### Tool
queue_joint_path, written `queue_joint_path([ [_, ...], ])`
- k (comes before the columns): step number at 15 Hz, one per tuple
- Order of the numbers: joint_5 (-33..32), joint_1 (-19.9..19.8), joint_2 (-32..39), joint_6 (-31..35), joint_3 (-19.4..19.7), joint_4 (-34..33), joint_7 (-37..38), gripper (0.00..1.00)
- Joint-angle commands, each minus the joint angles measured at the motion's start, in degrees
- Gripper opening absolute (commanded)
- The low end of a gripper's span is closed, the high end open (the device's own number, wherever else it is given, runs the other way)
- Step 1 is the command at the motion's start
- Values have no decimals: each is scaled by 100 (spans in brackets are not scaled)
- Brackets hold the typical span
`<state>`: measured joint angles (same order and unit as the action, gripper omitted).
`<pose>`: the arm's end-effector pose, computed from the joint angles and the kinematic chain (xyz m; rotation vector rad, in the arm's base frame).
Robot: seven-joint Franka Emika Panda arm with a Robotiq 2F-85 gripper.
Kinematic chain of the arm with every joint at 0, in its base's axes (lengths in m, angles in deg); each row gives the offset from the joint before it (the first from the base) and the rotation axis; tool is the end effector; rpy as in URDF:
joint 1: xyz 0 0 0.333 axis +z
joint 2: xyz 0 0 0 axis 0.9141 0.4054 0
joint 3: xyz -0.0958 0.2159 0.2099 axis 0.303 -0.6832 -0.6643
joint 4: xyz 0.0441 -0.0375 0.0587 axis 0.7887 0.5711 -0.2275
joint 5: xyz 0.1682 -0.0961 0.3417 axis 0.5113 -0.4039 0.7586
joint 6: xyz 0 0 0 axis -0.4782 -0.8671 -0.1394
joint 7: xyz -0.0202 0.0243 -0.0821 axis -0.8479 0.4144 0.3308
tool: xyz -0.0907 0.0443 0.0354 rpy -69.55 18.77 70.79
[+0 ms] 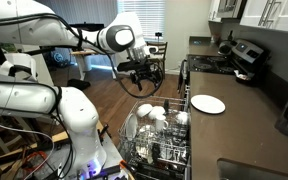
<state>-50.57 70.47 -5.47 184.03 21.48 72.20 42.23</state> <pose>0.2934 -0.0155 0.4839 2.7895 0.6744 0.2062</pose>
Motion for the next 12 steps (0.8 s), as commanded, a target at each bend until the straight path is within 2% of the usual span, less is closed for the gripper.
queue_joint_path([
  [1,449,463,585,82,-392,-179,321,100],
  [4,932,877,1208,90,-533,-290,309,100],
  [7,1216,1105,1863,176,-674,-419,282,100],
  [12,1059,1238,3057,593,-1176,-833,389,100],
])
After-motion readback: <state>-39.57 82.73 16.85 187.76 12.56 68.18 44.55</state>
